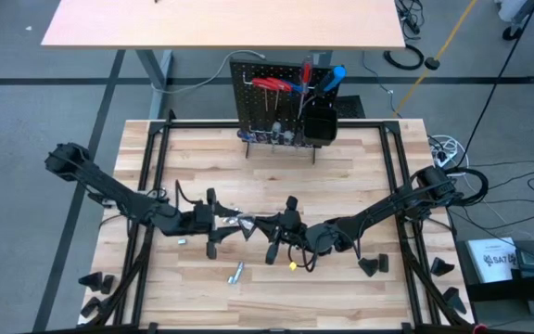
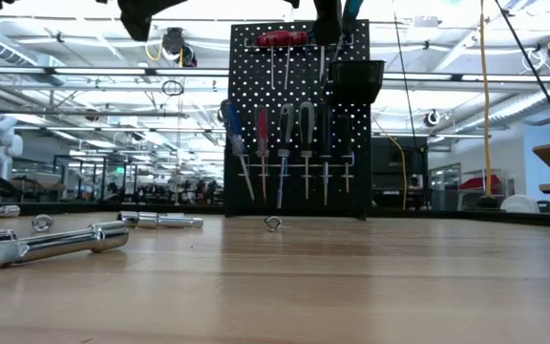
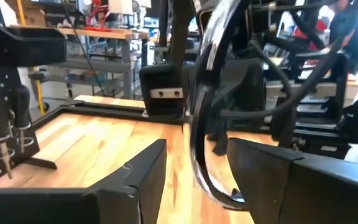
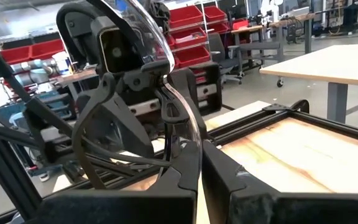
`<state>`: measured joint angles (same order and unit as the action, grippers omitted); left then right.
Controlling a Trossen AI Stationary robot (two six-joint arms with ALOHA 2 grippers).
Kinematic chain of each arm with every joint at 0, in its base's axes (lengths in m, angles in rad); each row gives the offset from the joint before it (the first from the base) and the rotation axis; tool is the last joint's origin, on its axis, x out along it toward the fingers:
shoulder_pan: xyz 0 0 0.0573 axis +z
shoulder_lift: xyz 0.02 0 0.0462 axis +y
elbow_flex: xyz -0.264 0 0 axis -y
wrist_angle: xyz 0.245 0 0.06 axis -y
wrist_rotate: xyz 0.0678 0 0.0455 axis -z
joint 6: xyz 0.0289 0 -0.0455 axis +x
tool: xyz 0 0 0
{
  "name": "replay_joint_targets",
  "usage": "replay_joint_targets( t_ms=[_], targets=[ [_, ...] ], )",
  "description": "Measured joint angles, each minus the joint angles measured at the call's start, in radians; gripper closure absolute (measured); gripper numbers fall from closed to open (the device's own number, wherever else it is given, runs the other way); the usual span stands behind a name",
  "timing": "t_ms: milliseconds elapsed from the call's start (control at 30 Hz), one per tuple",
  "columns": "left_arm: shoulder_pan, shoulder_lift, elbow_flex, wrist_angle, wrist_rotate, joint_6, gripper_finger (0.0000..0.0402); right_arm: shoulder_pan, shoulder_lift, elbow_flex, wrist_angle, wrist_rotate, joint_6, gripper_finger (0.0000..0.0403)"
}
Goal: Hang tools onto peg board
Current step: Hang the black safety glasses onto the peg board
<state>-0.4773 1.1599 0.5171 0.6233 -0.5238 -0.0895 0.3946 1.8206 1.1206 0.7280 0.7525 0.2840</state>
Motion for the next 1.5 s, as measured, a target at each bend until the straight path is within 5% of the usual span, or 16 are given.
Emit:
replay_joint_targets(
  t_ms=[167,367,533,700,833,933,1133,1300,1500],
  targets=[
    [0.013,0.022,0.0,0.027,0.0,0.012,0.027,0.003,0.0,0.0,0.0,0.0,-0.004,0.0403],
    [0.014,0.023,0.0,0.052,-0.01,0.071,0.0382,0.007,0.0,0.0,0.001,0.01,-0.014,0.0403],
    [0.013,0.023,0.0,0.047,-0.03,0.072,0.0383,0.007,0.0,0.0,-0.015,0.011,-0.029,0.0373],
    [0.009,0.022,0.001,0.05,-0.116,0.072,0.0383,0.026,-0.062,0.0,-0.127,0.145,-0.062,0.0298],
    [0.007,0.022,0.019,0.049,-0.244,0.072,0.0383,0.06,-0.157,0.0,-0.382,0.308,-0.028,0.0236],
    [-0.003,0.022,0.051,0.049,-0.508,0.076,0.0383,0.099,-0.235,0.0,-0.635,0.405,0.079,0.0205],
    [0.073,0.026,0.167,0.05,-0.882,0.22,0.0383,0.154,-0.365,0.0,-1.312,0.509,0.575,0.0193],
    [0.247,0.098,0.279,0.047,-0.935,0.343,0.0383,0.164,-0.409,0.0,-1.769,0.536,1.015,0.021],
    [0.439,0.227,0.371,0.045,-0.931,0.414,0.0383,0.149,-0.409,0.0,-1.838,0.53,1.05,0.0224]
  ],
)
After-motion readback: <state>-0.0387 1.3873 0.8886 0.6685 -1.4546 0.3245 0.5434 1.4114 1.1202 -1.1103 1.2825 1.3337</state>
